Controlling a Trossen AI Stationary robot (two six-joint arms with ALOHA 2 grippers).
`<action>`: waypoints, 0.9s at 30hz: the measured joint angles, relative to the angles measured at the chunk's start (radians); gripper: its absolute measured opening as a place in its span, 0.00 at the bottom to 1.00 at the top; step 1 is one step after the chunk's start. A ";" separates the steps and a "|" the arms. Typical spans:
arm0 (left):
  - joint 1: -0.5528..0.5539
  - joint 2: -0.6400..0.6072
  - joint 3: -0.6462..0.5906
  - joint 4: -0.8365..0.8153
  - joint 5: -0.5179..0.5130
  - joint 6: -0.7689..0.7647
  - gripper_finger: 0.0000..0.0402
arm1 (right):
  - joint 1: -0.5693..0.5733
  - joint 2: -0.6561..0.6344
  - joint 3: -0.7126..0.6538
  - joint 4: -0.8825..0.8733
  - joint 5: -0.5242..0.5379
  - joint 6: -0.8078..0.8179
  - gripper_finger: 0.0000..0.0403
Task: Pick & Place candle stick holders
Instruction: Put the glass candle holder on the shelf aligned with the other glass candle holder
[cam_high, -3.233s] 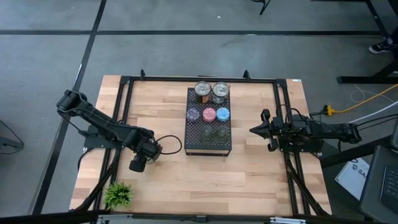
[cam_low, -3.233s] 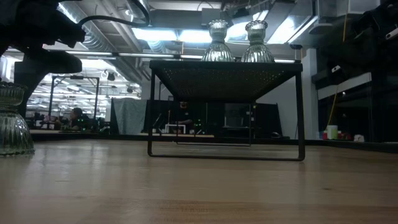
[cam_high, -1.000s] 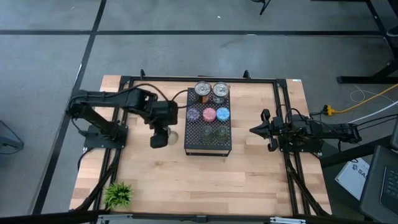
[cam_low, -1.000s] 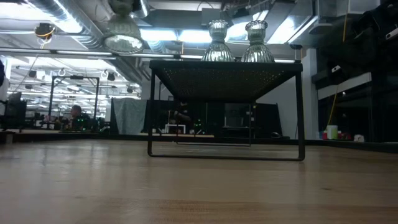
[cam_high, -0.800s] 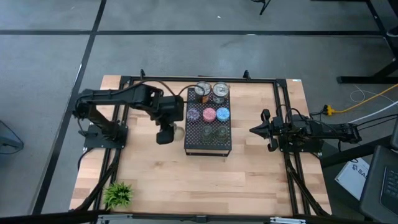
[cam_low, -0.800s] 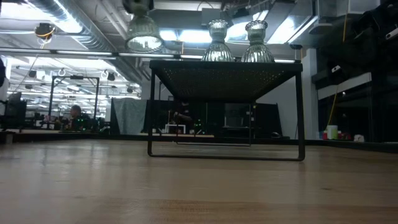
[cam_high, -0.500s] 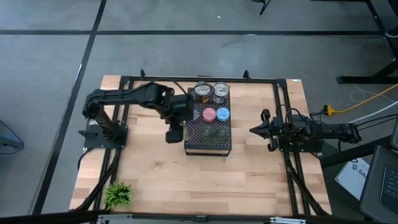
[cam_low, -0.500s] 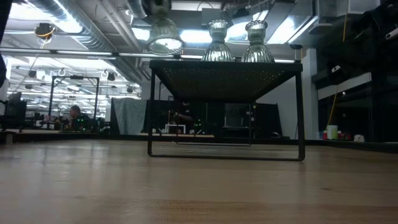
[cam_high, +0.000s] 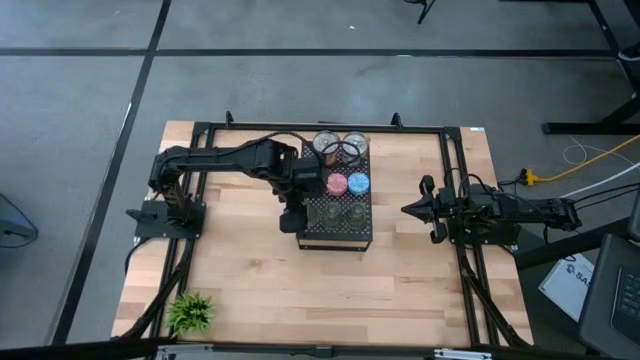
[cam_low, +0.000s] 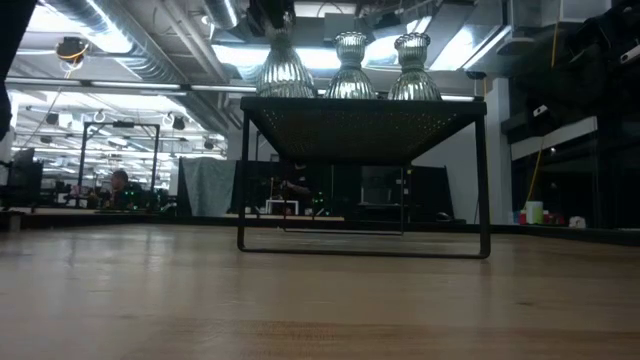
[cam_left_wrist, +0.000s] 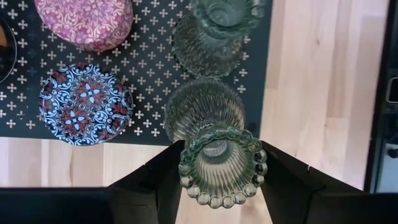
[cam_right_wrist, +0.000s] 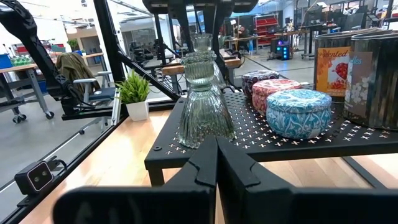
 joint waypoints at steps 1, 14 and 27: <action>0.000 0.005 0.000 0.000 -0.003 -0.002 0.44 | 0.000 0.000 0.000 0.000 0.000 0.000 0.01; 0.000 0.034 0.000 0.004 -0.006 -0.013 0.44 | 0.000 0.000 0.000 0.000 0.000 0.000 0.01; 0.000 0.034 -0.001 0.042 -0.007 -0.013 0.44 | 0.000 0.000 0.000 0.000 0.000 0.000 0.01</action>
